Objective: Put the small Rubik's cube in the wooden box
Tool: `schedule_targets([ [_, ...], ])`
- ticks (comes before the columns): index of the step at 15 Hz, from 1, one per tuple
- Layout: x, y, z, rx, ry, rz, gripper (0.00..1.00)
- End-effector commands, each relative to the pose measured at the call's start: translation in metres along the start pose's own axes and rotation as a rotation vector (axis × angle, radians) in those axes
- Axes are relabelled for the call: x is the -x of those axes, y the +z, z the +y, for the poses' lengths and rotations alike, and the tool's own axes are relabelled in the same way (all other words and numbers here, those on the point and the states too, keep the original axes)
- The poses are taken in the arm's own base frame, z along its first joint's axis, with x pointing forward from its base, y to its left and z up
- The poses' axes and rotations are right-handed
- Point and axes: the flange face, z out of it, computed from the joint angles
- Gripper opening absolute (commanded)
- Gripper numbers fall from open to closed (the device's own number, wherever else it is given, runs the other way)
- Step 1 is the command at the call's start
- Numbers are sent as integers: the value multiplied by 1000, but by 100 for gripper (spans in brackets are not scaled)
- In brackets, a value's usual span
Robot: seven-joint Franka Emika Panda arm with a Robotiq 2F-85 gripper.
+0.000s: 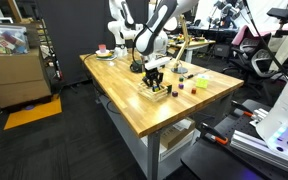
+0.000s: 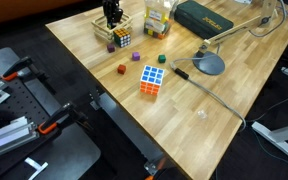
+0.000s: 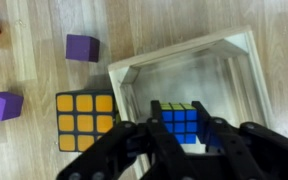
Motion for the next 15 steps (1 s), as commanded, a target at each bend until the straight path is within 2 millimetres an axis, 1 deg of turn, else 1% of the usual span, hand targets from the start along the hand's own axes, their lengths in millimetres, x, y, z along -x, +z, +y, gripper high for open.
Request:
schedule_targets([
  [1, -8, -9, 3, 7, 10, -16, 65],
  [3, -5, -12, 8, -3, 19, -22, 79],
  [5, 2, -18, 15, -16, 31, -12, 93],
  [6, 4, -21, 20, -20, 40, -6, 98],
  [7, 7, -24, 25, -29, 53, -4, 100],
  [11, 25, -34, 52, -67, 98, -18, 100],
  [15, 45, -40, 69, -71, 124, -20, 100],
])
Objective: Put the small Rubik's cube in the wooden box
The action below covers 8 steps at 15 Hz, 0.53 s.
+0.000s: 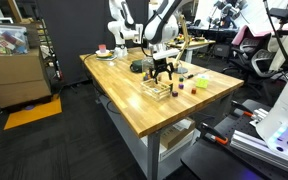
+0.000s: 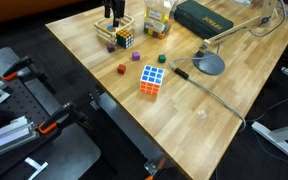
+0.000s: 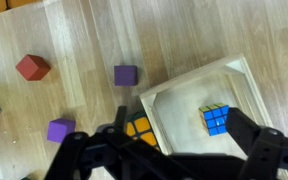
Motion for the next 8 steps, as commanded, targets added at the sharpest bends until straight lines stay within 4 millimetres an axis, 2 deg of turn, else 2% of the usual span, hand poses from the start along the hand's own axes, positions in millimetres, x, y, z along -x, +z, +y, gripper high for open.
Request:
schedule_targets([
  [1, 25, -12, 19, -20, 37, 6, 100],
  [2, 10, -5, 8, 0, 11, -4, 100],
  [5, 21, -12, 15, -2, 23, -2, 100],
  [8, 22, -11, 16, -2, 24, -3, 100],
])
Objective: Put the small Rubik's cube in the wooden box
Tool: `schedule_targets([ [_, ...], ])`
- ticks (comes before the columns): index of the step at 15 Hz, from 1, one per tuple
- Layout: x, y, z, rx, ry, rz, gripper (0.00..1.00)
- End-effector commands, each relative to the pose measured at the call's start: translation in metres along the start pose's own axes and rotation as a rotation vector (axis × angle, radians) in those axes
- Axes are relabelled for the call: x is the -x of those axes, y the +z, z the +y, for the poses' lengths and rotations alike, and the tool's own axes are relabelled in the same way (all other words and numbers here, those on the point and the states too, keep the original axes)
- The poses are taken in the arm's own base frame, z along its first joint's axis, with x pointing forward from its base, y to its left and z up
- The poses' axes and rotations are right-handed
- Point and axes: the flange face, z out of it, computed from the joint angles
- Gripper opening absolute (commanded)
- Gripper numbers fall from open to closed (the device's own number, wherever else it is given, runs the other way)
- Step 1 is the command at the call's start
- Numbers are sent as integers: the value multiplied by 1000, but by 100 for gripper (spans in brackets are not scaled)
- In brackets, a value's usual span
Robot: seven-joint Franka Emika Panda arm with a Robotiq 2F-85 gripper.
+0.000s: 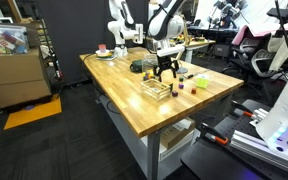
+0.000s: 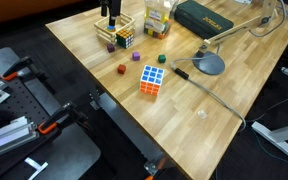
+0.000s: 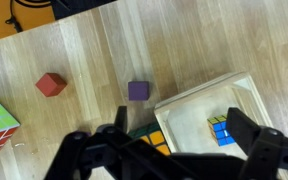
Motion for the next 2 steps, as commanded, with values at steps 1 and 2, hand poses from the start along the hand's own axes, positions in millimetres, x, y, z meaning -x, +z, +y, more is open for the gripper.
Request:
schedule_targets([
  [1, 0, 0, 0, 0, 0, -1, 100],
  [2, 0, 0, 0, 0, 0, -1, 100],
])
